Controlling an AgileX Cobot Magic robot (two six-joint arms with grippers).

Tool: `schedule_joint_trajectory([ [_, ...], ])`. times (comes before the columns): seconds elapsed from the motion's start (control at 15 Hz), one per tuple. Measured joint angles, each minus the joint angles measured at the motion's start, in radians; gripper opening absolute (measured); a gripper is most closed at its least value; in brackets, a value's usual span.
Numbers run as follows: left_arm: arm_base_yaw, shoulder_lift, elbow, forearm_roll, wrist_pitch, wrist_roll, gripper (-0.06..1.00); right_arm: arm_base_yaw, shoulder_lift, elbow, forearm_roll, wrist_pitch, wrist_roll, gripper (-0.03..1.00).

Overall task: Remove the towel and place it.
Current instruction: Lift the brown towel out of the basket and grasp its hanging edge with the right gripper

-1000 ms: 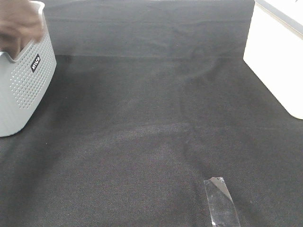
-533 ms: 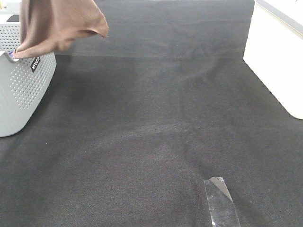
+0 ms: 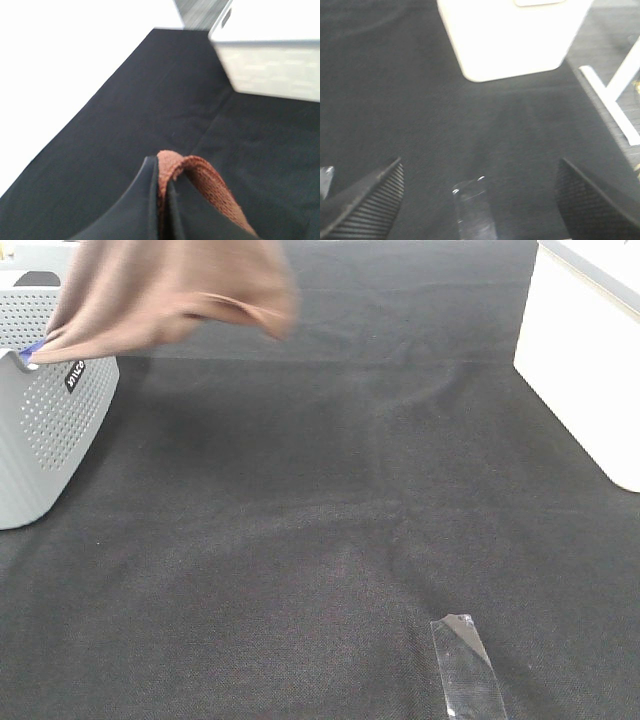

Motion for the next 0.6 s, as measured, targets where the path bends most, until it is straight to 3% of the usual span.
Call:
schedule_joint_trajectory([
  [0.13,-0.06,0.021,0.0,0.001,-0.075,0.0,0.0,0.0,0.112,-0.016,0.155,-0.131,-0.098,0.78],
  [0.27,-0.098,0.028,0.0,0.0,-0.112,0.001,0.0,0.0,0.283,-0.018,0.432,-0.354,-0.3,0.77],
  [0.33,-0.107,0.029,0.0,-0.001,-0.118,0.001,0.0,0.0,0.375,-0.019,0.592,-0.421,-0.427,0.77],
  [0.4,-0.112,0.032,0.0,-0.002,-0.118,0.001,0.0,0.0,0.525,-0.019,0.812,-0.483,-0.664,0.77],
  [0.6,-0.121,0.033,0.0,-0.018,-0.115,0.001,0.0,0.0,0.828,-0.036,1.258,-0.483,-1.248,0.77],
])
